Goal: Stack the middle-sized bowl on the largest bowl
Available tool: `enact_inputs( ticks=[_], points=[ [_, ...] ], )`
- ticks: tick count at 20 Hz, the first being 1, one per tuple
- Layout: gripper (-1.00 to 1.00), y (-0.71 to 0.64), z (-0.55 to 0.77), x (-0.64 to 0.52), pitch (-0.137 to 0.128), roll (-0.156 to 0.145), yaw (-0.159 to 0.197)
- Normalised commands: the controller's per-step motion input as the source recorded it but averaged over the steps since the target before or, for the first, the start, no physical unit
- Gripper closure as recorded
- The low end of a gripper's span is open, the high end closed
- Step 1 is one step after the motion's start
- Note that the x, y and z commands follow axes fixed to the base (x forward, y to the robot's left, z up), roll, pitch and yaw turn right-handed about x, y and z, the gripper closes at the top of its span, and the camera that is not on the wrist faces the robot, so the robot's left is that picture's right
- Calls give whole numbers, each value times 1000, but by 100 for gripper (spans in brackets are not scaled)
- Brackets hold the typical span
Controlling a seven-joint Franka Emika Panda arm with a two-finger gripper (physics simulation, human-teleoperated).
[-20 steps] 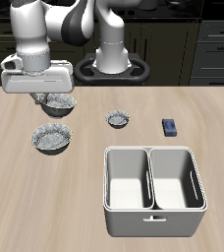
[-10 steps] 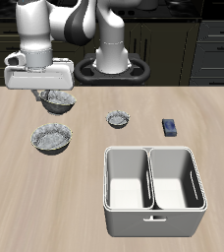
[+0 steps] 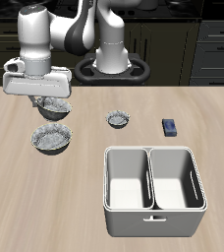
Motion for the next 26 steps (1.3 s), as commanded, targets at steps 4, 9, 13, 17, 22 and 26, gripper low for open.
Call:
enact_inputs(
  ticks=[4,9,13,17,22,26],
  points=[
    [100,-73,-201,94,21,-31,-10],
    [100,34,-318,106,48,-8,-1],
    [100,30,-228,59,23,-14,14],
    [100,-59,-341,42,54,-15,-2],
    [-100,101,-197,30,49,4,66],
    [-100,58,-30,1,15,6,-4]
  ],
)
